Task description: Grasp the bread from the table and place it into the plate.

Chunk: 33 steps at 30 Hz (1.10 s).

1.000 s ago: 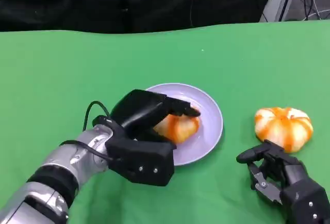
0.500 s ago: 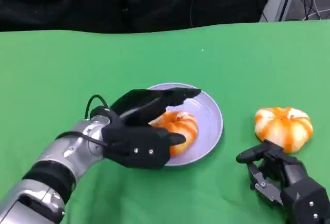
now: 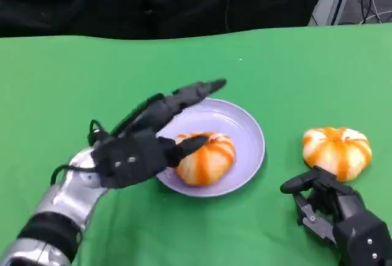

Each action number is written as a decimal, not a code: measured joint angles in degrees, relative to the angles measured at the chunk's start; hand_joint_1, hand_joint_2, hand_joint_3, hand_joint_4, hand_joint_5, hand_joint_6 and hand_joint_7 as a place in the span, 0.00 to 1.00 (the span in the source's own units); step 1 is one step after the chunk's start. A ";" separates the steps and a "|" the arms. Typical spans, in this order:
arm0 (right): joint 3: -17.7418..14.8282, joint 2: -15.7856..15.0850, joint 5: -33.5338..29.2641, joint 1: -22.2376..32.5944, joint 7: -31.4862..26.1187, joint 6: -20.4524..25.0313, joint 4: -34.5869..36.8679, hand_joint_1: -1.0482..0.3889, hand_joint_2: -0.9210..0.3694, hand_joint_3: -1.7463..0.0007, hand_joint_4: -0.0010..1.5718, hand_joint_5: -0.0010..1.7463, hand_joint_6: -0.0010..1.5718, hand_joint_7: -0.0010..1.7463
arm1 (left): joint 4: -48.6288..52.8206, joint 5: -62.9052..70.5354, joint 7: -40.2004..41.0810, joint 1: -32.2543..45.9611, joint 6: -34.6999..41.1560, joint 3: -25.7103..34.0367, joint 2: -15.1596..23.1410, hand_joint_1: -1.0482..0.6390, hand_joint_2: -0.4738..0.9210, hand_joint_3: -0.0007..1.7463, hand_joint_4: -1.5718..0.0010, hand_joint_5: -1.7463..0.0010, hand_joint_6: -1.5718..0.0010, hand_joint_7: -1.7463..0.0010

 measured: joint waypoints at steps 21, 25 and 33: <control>0.21 -0.32 -1.31 -0.69 -1.21 -0.65 1.02 0.52 0.00 0.76 0.45 1.00 0.47 0.69 | -7.21 -34.91 -26.06 11.28 12.72 20.85 -6.80 0.18 1.00 0.28 0.62 0.98 0.74 1.00; 0.20 -0.32 -1.32 -0.70 -1.20 -0.26 0.77 0.52 0.00 0.76 0.45 1.00 0.47 0.68 | -10.71 -36.90 -28.10 14.39 15.92 22.60 -6.88 0.21 1.00 0.26 0.61 0.99 0.76 1.00; 0.04 -0.36 -1.30 -0.49 -1.19 0.21 0.27 0.52 0.00 0.76 0.45 1.00 0.48 0.67 | -18.36 -38.72 -28.45 22.47 23.45 24.24 -6.86 0.26 1.00 0.26 0.60 0.99 0.74 0.99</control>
